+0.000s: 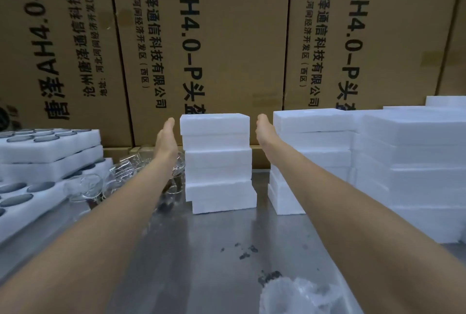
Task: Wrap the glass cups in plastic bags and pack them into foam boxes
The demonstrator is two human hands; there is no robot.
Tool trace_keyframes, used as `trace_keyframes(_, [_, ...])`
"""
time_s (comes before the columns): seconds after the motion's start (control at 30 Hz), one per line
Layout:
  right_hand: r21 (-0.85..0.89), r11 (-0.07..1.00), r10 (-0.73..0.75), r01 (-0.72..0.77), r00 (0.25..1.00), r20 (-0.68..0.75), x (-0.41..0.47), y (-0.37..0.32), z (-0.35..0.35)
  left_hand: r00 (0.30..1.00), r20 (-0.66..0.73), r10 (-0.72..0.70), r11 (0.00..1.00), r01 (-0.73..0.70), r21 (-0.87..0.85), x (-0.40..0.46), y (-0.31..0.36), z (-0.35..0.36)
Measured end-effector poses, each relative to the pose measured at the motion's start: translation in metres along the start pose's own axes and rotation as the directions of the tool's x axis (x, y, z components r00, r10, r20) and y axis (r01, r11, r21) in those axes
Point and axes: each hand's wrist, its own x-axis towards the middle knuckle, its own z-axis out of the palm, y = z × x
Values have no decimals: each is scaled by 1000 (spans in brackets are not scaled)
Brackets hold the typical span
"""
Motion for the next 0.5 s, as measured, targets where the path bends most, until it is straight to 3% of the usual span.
trace_keyframes(0.27, [-12, 1000, -8, 8, 1000, 10, 23, 13, 15, 997, 39, 61, 989, -66, 134, 4, -4, 16])
trace_keyframes(0.5, [-6, 999, -37, 37, 999, 8, 12, 6, 11, 997, 6, 70, 991, -71, 112, -12, 8, 21])
